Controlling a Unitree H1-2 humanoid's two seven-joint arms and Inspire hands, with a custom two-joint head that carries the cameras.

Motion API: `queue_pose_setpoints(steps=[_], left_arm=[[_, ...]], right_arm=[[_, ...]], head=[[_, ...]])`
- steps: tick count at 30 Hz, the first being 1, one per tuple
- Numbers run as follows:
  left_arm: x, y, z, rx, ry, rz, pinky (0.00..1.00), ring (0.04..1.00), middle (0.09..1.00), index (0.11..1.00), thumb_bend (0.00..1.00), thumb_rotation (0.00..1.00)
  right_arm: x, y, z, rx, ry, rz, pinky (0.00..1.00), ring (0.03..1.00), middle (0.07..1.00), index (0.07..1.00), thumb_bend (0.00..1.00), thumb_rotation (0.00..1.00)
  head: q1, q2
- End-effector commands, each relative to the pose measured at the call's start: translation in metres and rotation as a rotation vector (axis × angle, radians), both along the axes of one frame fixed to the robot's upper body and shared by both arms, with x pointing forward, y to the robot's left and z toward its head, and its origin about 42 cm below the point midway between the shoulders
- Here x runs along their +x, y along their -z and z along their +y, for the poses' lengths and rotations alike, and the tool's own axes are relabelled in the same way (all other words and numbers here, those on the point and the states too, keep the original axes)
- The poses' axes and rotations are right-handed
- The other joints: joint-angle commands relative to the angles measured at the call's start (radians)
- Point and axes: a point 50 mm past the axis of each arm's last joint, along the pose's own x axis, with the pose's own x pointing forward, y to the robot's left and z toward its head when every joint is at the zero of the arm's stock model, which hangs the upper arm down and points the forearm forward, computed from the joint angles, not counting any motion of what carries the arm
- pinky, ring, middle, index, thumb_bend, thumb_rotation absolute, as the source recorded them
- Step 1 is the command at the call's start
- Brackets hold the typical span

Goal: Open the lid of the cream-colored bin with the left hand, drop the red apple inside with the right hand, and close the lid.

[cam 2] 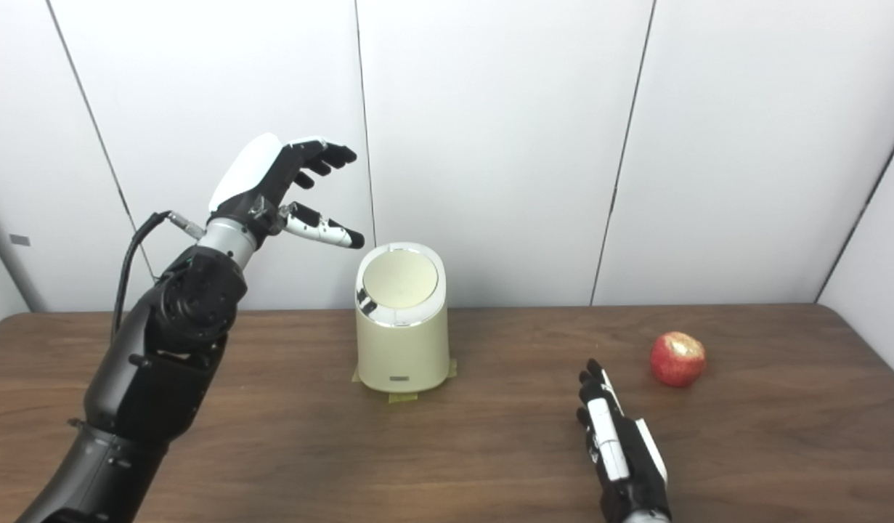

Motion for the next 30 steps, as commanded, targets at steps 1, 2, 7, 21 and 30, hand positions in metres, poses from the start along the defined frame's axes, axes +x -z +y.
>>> queue_pose_setpoints(steps=[1, 2, 7, 21, 30], left_arm=[[0.002, -0.035, -0.005, 0.048, -0.001, -0.106, 0.69, 0.766, 0.774, 0.747, 0.97, 0.04], [0.004, -0.035, -0.005, 0.066, -0.004, -0.109, 0.68, 0.759, 0.767, 0.747, 0.98, 0.04], [0.01, -0.032, -0.007, 0.169, 0.003, -0.106, 0.7, 0.794, 0.807, 0.814, 1.0, 0.05], [0.018, -0.02, -0.036, 0.349, 0.02, -0.097, 1.0, 1.0, 1.0, 1.0, 1.0, 0.17], [0.023, -0.019, -0.048, 0.384, 0.004, -0.054, 1.0, 1.0, 1.0, 1.0, 1.0, 0.21]], right_arm=[[0.008, -0.016, 0.0, -0.002, -0.011, -0.085, 0.99, 0.995, 0.989, 1.0, 0.76, 0.92], [0.009, -0.016, 0.0, -0.001, -0.011, -0.086, 0.99, 0.995, 0.99, 1.0, 0.76, 0.92], [0.009, -0.017, 0.002, -0.002, -0.014, -0.088, 0.99, 0.99, 0.982, 1.0, 0.77, 0.91], [0.011, -0.018, 0.005, -0.01, -0.02, -0.088, 0.99, 0.98, 0.969, 1.0, 0.76, 0.92], [0.01, -0.02, 0.006, -0.014, -0.024, -0.081, 0.98, 0.97, 0.962, 1.0, 0.77, 0.92]], head=[[-0.002, 0.002], [-0.002, 0.002], [-0.003, 0.001], [-0.008, 0.002], [-0.011, 0.008]])
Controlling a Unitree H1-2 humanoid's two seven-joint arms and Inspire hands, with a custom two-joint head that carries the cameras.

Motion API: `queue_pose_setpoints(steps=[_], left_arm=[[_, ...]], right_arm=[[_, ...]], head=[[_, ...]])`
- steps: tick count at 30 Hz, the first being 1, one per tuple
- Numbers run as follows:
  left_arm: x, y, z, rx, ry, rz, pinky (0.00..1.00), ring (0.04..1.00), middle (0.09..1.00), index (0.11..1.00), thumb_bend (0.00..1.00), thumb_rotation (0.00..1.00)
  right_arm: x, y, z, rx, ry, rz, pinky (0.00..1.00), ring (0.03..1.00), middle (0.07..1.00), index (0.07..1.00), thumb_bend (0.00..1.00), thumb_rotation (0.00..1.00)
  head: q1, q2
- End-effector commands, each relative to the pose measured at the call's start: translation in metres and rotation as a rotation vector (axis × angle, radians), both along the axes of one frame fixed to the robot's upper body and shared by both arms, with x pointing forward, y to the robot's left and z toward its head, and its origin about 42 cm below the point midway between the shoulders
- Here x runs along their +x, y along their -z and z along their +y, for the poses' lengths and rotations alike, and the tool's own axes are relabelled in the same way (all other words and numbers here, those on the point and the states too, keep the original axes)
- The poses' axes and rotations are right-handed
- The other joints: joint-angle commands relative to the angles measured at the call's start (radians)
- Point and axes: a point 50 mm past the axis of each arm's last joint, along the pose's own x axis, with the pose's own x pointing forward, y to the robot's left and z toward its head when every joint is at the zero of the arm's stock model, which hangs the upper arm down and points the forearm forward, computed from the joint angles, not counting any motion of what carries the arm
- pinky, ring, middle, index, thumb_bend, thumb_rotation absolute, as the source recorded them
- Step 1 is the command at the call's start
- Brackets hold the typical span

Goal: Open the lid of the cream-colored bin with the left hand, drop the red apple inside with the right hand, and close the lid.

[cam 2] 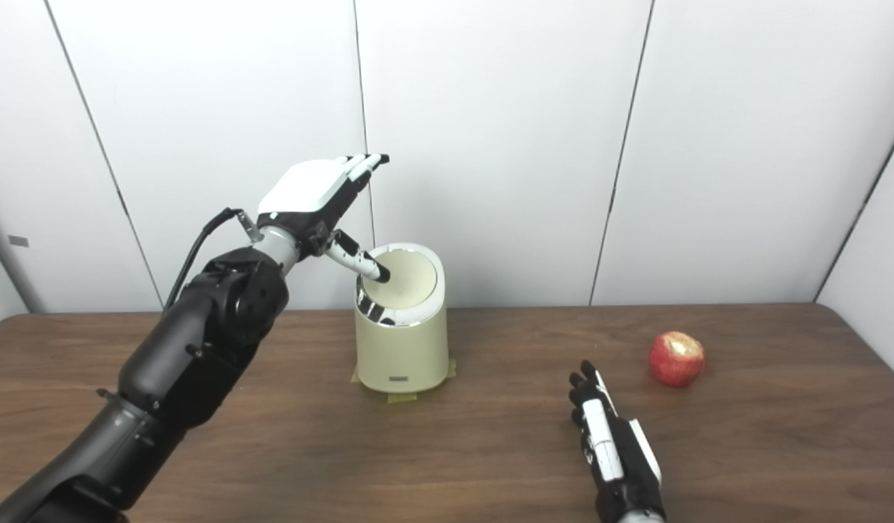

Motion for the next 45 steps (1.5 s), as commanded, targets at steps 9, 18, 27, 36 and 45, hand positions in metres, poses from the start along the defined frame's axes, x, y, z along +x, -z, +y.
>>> queue_pose_setpoints(steps=[9, 18, 27, 36, 45], left_arm=[[0.013, -0.034, -0.02, 0.095, -0.015, -0.141, 1.0, 1.0, 1.0, 1.0, 1.0, 0.2], [0.017, -0.02, -0.023, 0.154, -0.007, -0.161, 1.0, 1.0, 1.0, 1.0, 1.0, 0.19], [0.016, -0.008, -0.03, 0.185, 0.015, -0.187, 1.0, 1.0, 1.0, 1.0, 1.0, 0.18], [0.015, -0.002, -0.031, 0.199, 0.033, -0.176, 1.0, 1.0, 1.0, 1.0, 1.0, 0.2], [0.008, 0.008, -0.036, 0.356, 0.076, -0.179, 1.0, 1.0, 1.0, 1.0, 1.0, 0.15]], right_arm=[[0.007, -0.024, 0.008, -0.011, -0.021, -0.091, 0.97, 0.955, 0.954, 1.0, 0.76, 0.93], [0.006, -0.028, 0.01, -0.016, -0.021, -0.094, 0.96, 0.95, 0.956, 1.0, 0.74, 0.95], [0.005, -0.03, 0.011, -0.021, -0.015, -0.089, 0.96, 0.945, 0.949, 1.0, 0.72, 0.95], [0.005, -0.032, 0.014, -0.016, -0.022, -0.092, 0.96, 0.946, 0.956, 1.0, 0.73, 0.93], [0.005, -0.034, 0.015, -0.023, -0.034, -0.105, 0.95, 0.945, 0.96, 1.0, 0.73, 0.94]], head=[[-0.003, 0.002], [-0.017, 0.008], [-0.02, 0.016], [-0.022, 0.014], [-0.021, 0.019]])
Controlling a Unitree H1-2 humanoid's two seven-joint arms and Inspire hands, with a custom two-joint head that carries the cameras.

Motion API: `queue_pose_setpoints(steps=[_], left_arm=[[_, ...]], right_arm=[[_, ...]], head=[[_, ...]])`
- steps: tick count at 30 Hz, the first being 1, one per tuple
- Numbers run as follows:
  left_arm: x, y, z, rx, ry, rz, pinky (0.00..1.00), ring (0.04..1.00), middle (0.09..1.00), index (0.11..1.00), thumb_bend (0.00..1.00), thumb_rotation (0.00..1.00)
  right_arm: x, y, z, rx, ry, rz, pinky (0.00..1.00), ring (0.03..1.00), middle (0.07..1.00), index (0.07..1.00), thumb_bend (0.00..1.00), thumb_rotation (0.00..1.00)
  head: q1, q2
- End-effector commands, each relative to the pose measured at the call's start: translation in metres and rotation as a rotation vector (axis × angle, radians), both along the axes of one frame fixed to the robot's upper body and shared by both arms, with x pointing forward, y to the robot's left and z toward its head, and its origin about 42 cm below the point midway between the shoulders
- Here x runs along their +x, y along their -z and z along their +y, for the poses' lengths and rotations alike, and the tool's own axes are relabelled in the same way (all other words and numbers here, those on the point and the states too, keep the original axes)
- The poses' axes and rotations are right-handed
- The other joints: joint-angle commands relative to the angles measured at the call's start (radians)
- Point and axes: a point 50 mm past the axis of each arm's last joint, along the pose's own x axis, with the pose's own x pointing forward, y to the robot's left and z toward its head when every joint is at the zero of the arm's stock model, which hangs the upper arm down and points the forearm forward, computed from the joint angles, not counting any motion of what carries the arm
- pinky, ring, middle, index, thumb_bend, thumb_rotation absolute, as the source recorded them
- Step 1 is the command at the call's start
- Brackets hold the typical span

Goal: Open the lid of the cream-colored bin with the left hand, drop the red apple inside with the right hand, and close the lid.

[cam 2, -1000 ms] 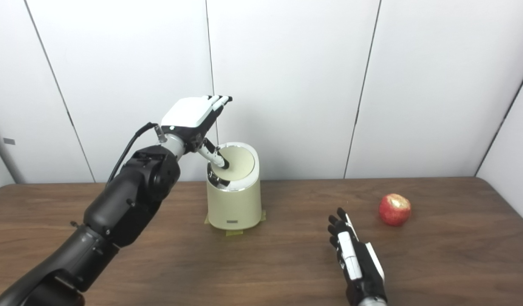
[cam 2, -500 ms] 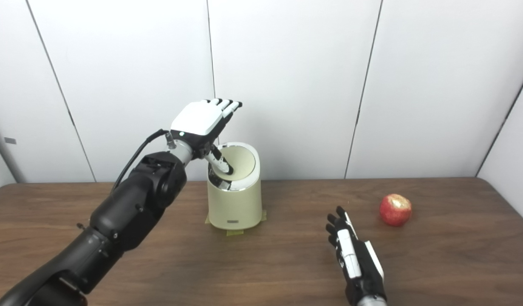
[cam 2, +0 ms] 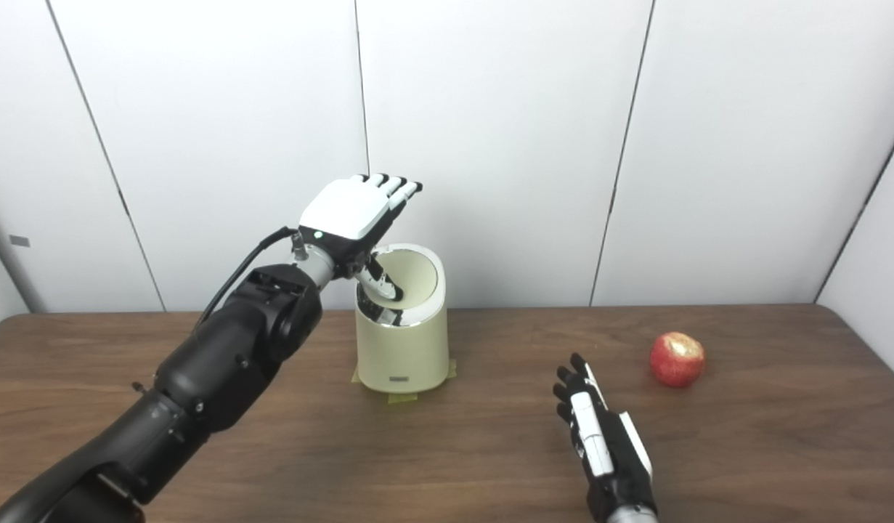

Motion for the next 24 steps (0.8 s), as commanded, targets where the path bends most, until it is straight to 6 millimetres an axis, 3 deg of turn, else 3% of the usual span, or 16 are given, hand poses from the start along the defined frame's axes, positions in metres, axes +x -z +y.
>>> queue_pose_setpoints(steps=[1, 7, 11, 14, 18, 20, 24], left_arm=[[0.0, -0.021, -0.005, 0.063, 0.015, -0.065, 1.0, 1.0, 1.0, 1.0, 1.0, 0.15], [-0.005, -0.02, -0.007, 0.162, 0.028, -0.072, 1.0, 1.0, 1.0, 1.0, 1.0, 0.14], [-0.008, -0.032, -0.005, 0.047, 0.026, -0.004, 1.0, 1.0, 1.0, 1.0, 1.0, 0.13], [-0.012, -0.053, -0.007, -0.099, 0.025, 0.11, 1.0, 1.0, 1.0, 1.0, 1.0, 0.12], [-0.022, -0.103, -0.003, -0.295, 0.039, 0.2, 0.99, 0.978, 0.967, 0.958, 1.0, 0.13], [-0.028, -0.126, 0.003, -0.411, 0.067, 0.198, 0.93, 0.953, 0.945, 0.901, 0.99, 0.07], [-0.048, -0.155, 0.017, -0.643, 0.109, 0.058, 0.71, 0.858, 0.865, 0.768, 0.89, 0.0]], right_arm=[[0.006, -0.021, 0.003, 0.0, -0.018, -0.09, 0.95, 0.944, 0.959, 1.0, 0.73, 0.94], [0.006, -0.022, 0.003, 0.005, -0.014, -0.087, 0.96, 0.946, 0.957, 1.0, 0.74, 0.93], [0.006, -0.022, 0.003, -0.005, -0.017, -0.086, 0.96, 0.943, 0.957, 1.0, 0.74, 0.94], [0.005, -0.022, 0.002, -0.004, -0.022, -0.086, 0.96, 0.946, 0.959, 1.0, 0.74, 0.95], [0.005, -0.022, 0.001, -0.007, -0.024, -0.084, 0.96, 0.951, 0.963, 1.0, 0.74, 0.95], [0.006, -0.022, 0.0, -0.01, -0.024, -0.081, 0.96, 0.95, 0.961, 1.0, 0.74, 0.95], [0.007, -0.021, 0.0, -0.016, -0.037, -0.078, 0.96, 0.951, 0.963, 1.0, 0.74, 0.96]], head=[[-0.002, 0.002], [-0.002, 0.006], [0.0, 0.008], [-0.002, 0.009], [-0.001, 0.01], [0.002, 0.009], [0.003, 0.007]])
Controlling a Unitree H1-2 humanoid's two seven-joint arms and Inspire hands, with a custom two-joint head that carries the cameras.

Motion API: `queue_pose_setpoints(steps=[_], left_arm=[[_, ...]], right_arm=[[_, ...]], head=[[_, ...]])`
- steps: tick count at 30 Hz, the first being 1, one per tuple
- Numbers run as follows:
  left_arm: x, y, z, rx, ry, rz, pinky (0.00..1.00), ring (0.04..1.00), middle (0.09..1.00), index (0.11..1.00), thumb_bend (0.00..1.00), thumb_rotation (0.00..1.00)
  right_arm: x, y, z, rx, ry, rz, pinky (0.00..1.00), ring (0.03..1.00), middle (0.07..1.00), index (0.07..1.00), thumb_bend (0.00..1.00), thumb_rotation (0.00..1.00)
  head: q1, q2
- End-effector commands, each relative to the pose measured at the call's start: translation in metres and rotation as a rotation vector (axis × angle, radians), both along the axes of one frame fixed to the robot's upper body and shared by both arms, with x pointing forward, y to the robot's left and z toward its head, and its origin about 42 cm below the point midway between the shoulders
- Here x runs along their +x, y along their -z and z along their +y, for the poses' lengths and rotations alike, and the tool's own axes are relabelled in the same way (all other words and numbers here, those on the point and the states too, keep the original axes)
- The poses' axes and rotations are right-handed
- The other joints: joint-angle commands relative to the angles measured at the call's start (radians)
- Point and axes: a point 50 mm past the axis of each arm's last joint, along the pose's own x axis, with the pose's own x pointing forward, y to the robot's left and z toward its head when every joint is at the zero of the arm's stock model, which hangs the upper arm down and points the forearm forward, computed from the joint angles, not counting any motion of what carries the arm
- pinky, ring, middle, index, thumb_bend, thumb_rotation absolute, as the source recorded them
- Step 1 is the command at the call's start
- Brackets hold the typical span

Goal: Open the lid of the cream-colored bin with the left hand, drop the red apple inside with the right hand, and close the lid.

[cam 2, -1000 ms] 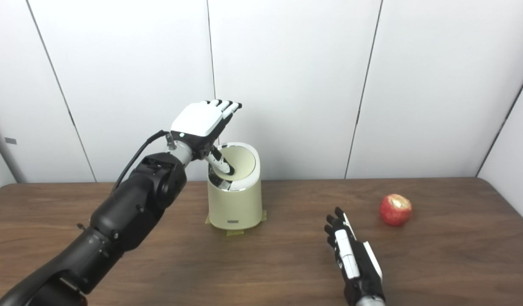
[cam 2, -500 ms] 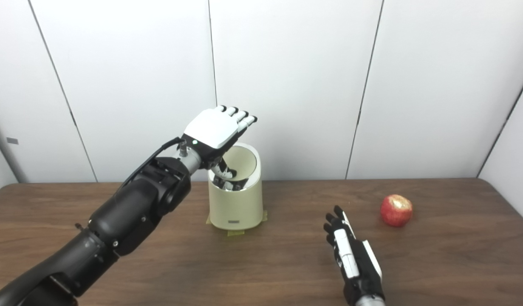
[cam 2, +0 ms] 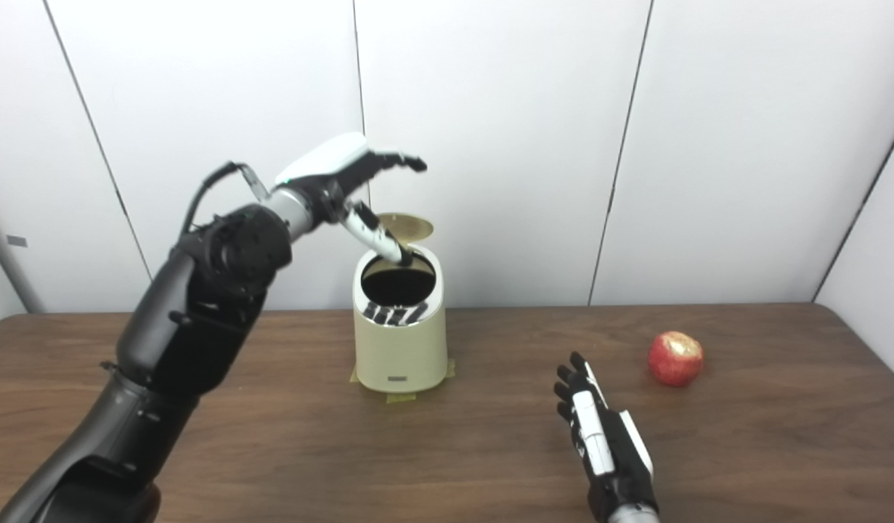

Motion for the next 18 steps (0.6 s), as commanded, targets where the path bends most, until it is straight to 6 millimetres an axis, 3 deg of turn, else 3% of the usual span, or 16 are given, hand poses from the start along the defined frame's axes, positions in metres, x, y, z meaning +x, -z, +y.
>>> queue_pose_setpoints(steps=[1, 2, 4, 8, 13, 14, 18], left_arm=[[-0.015, -0.041, -0.001, -0.138, 0.004, -0.182, 0.66, 0.822, 0.832, 0.751, 0.87, 0.0], [-0.019, -0.042, 0.003, -0.175, -0.007, -0.225, 0.6, 0.755, 0.779, 0.729, 0.84, 0.0], [-0.026, -0.042, 0.012, -0.231, -0.025, -0.286, 0.57, 0.73, 0.756, 0.709, 0.8, 0.0], [-0.044, -0.029, 0.03, -0.326, -0.025, -0.211, 0.67, 0.781, 0.782, 0.719, 0.8, 0.0], [-0.063, 0.017, 0.056, -0.431, 0.016, -0.037, 0.72, 0.777, 0.798, 0.783, 0.72, 0.03], [-0.066, 0.029, 0.059, -0.444, 0.015, -0.009, 0.74, 0.78, 0.799, 0.796, 0.64, 0.07], [-0.07, 0.067, 0.067, -0.522, 0.021, 0.086, 0.75, 0.789, 0.822, 0.846, 0.53, 0.17]], right_arm=[[0.007, -0.02, 0.003, -0.007, -0.03, -0.083, 0.96, 0.951, 0.963, 1.0, 0.74, 0.96], [0.008, -0.02, 0.003, -0.008, -0.032, -0.082, 0.96, 0.95, 0.962, 1.0, 0.74, 0.97], [0.008, -0.02, 0.003, -0.008, -0.031, -0.082, 0.96, 0.949, 0.959, 1.0, 0.73, 0.96], [0.009, -0.019, 0.001, 0.0, -0.019, -0.076, 0.95, 0.947, 0.952, 1.0, 0.72, 0.95], [0.011, -0.021, -0.001, 0.003, -0.034, -0.085, 0.96, 0.951, 0.956, 1.0, 0.72, 0.96], [0.011, -0.021, -0.002, 0.004, -0.037, -0.086, 0.96, 0.953, 0.954, 1.0, 0.73, 0.96], [0.011, -0.021, -0.003, 0.003, -0.043, -0.087, 0.95, 0.954, 0.953, 1.0, 0.76, 0.95]], head=[[0.0, -0.001], [0.0, -0.004], [0.001, -0.002], [0.005, -0.003], [0.013, 0.001], [0.014, 0.0], [0.009, -0.001]])
